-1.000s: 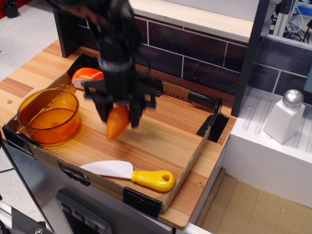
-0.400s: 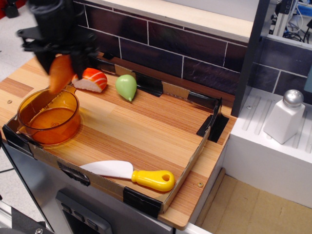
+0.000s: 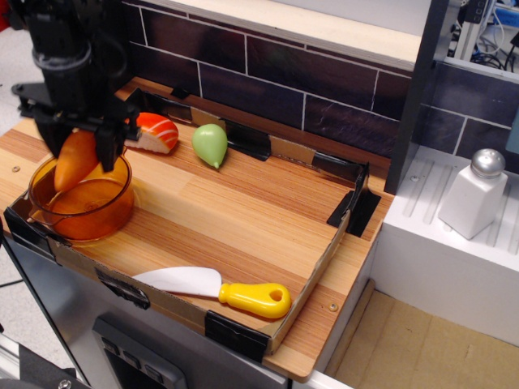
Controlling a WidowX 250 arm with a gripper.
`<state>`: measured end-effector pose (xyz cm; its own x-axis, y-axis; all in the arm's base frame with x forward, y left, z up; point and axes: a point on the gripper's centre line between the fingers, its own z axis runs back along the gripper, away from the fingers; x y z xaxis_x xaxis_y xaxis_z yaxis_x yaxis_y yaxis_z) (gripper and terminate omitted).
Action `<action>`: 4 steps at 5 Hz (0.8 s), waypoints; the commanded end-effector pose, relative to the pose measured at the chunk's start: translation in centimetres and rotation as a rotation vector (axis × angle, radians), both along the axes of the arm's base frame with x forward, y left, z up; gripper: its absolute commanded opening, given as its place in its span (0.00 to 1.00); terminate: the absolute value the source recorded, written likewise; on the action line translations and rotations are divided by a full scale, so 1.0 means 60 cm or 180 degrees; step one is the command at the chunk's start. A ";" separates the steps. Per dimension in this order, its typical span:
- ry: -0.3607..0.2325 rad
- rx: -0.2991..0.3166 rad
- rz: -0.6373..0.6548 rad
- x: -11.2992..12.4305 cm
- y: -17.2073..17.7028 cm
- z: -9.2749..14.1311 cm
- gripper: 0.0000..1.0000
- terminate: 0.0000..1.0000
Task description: Put carrot in pot
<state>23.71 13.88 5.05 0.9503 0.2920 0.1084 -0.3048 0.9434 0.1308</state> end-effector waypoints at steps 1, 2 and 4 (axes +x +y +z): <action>-0.0341 0.0045 0.0107 0.013 -0.006 0.084 1.00 0.00; -0.0483 -0.0147 0.0237 0.027 -0.034 0.157 1.00 0.00; -0.0392 -0.0426 0.0325 0.063 -0.095 0.253 1.00 0.00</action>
<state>27.46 7.76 18.86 0.9021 0.4053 0.1479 -0.4048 0.9137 -0.0353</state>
